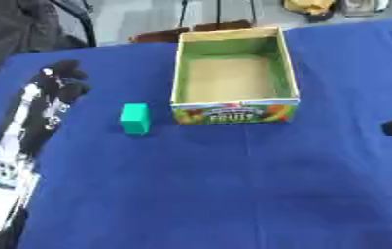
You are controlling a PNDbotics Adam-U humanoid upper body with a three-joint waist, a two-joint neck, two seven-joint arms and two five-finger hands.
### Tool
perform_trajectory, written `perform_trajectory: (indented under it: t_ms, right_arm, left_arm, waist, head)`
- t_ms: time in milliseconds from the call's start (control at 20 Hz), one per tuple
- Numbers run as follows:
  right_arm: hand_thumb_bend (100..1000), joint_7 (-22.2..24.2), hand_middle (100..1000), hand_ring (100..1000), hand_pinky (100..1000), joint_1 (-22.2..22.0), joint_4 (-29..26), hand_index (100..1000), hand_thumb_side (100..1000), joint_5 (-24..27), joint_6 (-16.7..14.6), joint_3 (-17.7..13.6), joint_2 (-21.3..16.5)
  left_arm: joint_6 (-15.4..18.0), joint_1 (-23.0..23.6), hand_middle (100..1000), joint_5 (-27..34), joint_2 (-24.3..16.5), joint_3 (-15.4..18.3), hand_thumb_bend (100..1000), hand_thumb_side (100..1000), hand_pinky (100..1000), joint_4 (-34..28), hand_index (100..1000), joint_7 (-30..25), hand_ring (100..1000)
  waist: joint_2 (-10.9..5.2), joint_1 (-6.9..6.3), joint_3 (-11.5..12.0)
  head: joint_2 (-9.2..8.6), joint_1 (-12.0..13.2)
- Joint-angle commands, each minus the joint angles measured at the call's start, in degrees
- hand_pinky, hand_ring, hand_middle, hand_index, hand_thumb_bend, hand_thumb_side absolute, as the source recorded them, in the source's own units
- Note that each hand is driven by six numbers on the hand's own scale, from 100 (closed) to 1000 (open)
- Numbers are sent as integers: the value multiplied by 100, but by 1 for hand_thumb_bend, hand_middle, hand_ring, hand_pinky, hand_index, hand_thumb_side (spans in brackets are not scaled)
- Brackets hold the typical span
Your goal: Pick up objects on the table and place them in the box.
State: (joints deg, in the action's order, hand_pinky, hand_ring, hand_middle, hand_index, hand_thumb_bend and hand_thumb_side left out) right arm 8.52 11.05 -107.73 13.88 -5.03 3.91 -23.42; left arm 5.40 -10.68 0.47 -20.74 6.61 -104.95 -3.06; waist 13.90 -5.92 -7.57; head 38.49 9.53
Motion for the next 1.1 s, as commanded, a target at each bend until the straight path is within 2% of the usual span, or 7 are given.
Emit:
perform_trajectory:
  t_ms: [50, 300, 500, 550, 750, 900, 1100]
  right_arm:
    - [100, -9, 518, 692, 745, 33, -123, 550, 860, 44, -12, -39, -76]
    - [100, -13, 518, 692, 745, 25, -118, 550, 860, 44, -11, -42, -76]
    - [100, -14, 518, 692, 745, 13, -114, 550, 860, 40, -10, -42, -87]
    - [100, -14, 518, 692, 745, 9, -112, 550, 861, 39, -9, -42, -91]
    - [100, -6, 518, 692, 745, -1, -106, 550, 861, 32, -5, -34, -109]
    - [100, -3, 518, 692, 745, -11, -104, 550, 861, 25, -6, -32, -127]
    - [100, 4, 518, 692, 745, -16, -101, 550, 863, 20, -6, -23, -135]
  left_arm:
    - [0, -39, 667, -19, -182, 71, 616, 713, 722, -87, 838, -33, 653]
    - [-5, -37, 674, -63, -265, 71, 614, 695, 725, -74, 844, -69, 658]
    - [-51, -93, 699, -302, -521, 70, 593, 629, 741, -28, 860, -225, 680]
    - [-69, -117, 712, -388, -621, 53, 552, 572, 751, -6, 870, -291, 693]
    - [-156, -282, 759, -779, -1219, -119, 504, 439, 774, 157, 904, -663, 737]
    - [-211, -502, 767, -1078, -1704, -318, 511, 396, 775, 432, 909, -961, 743]
    - [-147, -804, 783, -1460, -2325, -655, 609, 382, 778, 905, 927, -1344, 756]
  waist:
    - [-110, 34, -1]
    - [-126, 29, -5]
    - [-142, 20, -2]
    - [-149, 11, -3]
    - [-168, -15, -18]
    - [-182, -34, -37]
    - [-184, -42, -83]
  head:
    - [-16, 20]
    - [-12, 22]
    - [6, 25]
    - [10, 23]
    - [27, 30]
    - [42, 29]
    - [45, 47]
